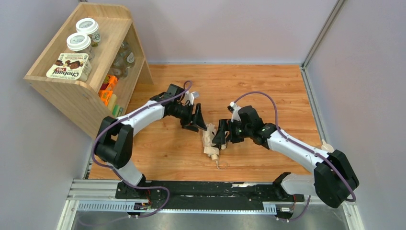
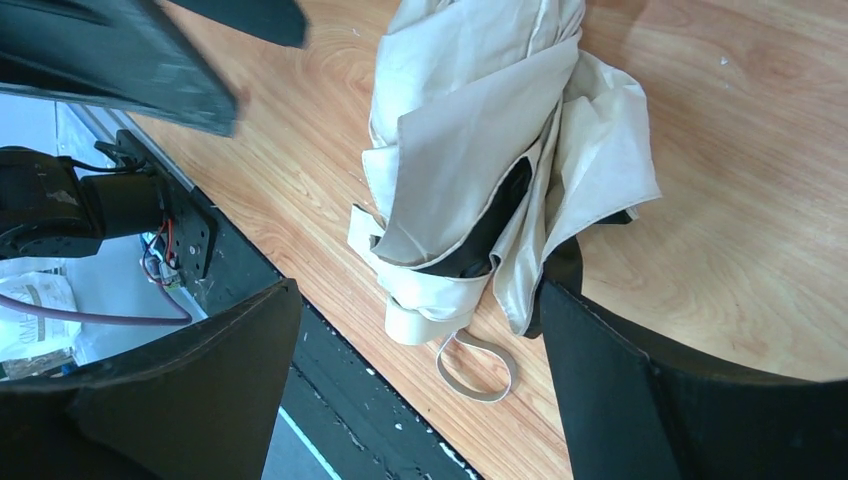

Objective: Put away the umbrella

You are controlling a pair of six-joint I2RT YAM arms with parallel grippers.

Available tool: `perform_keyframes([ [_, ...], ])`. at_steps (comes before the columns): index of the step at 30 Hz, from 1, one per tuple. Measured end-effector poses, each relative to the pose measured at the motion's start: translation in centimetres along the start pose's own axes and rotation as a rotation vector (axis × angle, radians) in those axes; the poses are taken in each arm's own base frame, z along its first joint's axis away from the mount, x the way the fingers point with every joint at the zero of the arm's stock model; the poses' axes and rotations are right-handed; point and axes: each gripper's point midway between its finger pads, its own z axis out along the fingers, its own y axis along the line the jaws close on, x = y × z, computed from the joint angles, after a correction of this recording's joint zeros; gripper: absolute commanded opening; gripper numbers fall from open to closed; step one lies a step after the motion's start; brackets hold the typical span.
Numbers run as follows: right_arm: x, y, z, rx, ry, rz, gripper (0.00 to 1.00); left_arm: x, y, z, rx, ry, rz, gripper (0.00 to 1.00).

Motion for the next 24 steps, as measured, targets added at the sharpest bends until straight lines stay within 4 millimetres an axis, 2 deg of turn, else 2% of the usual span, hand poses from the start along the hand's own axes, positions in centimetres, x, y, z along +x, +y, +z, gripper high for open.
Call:
perform_keyframes([
  [3,-0.2,-0.2,-0.2,0.021,-0.003,-0.009,0.91,-0.6,-1.5,-2.2,-0.012,-0.043,0.038,0.72],
  [6,-0.4,-0.7,-1.3,0.076,-0.021,-0.017,0.93,-1.3,-3.9,-5.1,-0.013,-0.109,0.092,0.72],
  [8,-1.1,-1.0,-3.2,0.139,-0.063,-0.031,0.94,-1.7,-6.2,-7.5,-0.012,-0.17,0.147,0.73],
  [10,-2.7,-0.7,-5.9,0.193,-0.143,-0.056,0.95,-1.9,-8.7,-10.1,-0.005,-0.236,0.209,0.73],
  [13,-5.9,0.5,-11.8,0.271,-0.332,-0.102,0.97,-1.9,-13.4,-15.0,0.01,-0.367,0.328,0.73],
  [15,-7.7,1.5,-16.1,0.307,-0.467,-0.125,0.99,-1.2,-17.1,-19.0,0.032,-0.479,0.431,0.73],
  [17,-9.1,2.6,-21.3,0.331,-0.617,-0.149,1.0,0.0,-20.9,-23.3,0.062,-0.602,0.538,0.73],
  [18,-9.4,3.1,-23.2,0.334,-0.672,-0.157,1.0,0.9,-22.6,-25.3,0.08,-0.662,0.59,0.73],
  [21,-9.9,5.1,-30.7,0.315,-0.88,-0.193,1.0,3.8,-26.5,-30.3,0.126,-0.813,0.716,0.73],
  [24,-9.8,6.8,-37.5,0.287,-1.063,-0.214,1.0,7.0,-29.3,-34.1,0.174,-0.935,0.818,0.73],
])
